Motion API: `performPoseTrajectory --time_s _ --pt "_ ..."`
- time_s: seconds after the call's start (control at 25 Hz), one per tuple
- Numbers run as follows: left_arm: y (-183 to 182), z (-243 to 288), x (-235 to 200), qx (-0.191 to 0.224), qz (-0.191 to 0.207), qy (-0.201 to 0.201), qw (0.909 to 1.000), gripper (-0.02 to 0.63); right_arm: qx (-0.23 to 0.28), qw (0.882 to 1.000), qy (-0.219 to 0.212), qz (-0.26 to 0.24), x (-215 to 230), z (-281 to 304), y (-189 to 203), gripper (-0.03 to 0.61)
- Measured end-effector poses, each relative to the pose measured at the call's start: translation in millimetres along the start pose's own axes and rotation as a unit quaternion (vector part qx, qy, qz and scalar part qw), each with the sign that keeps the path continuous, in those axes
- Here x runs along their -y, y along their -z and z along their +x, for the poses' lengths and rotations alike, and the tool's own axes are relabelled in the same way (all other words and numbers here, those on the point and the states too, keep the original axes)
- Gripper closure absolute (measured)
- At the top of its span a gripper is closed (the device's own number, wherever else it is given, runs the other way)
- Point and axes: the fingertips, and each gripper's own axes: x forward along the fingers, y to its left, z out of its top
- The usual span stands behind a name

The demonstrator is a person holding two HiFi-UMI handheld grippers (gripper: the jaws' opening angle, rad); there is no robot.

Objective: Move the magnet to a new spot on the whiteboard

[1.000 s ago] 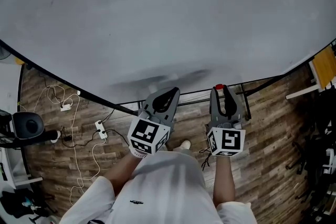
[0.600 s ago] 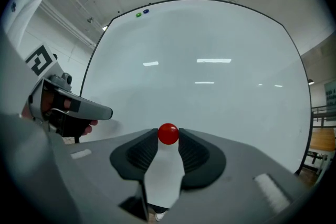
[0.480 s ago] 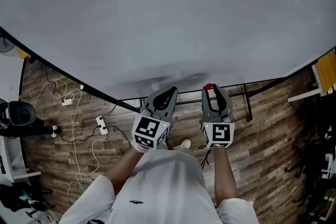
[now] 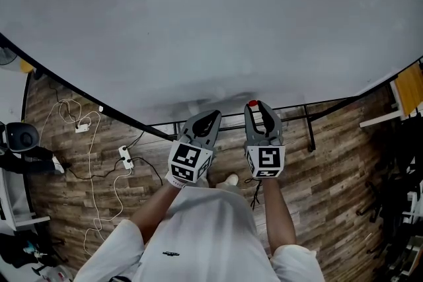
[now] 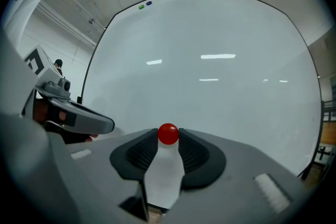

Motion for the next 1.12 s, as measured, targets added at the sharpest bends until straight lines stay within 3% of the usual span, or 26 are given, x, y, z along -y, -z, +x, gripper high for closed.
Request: performPoseTrajectory --time_s 0.56,1.12 --pt "6 2 -10 -0.008 -0.007 -0.009 0.9999 0.612 -0.022 0.999 -0.003 0.028 -4 26 24 0.449" --pt "8 -2 -16 -0.008 -0.012 -0.015 0.9998 0.612 -0.044 0.999 0.018 0.020 -5 39 31 0.448"
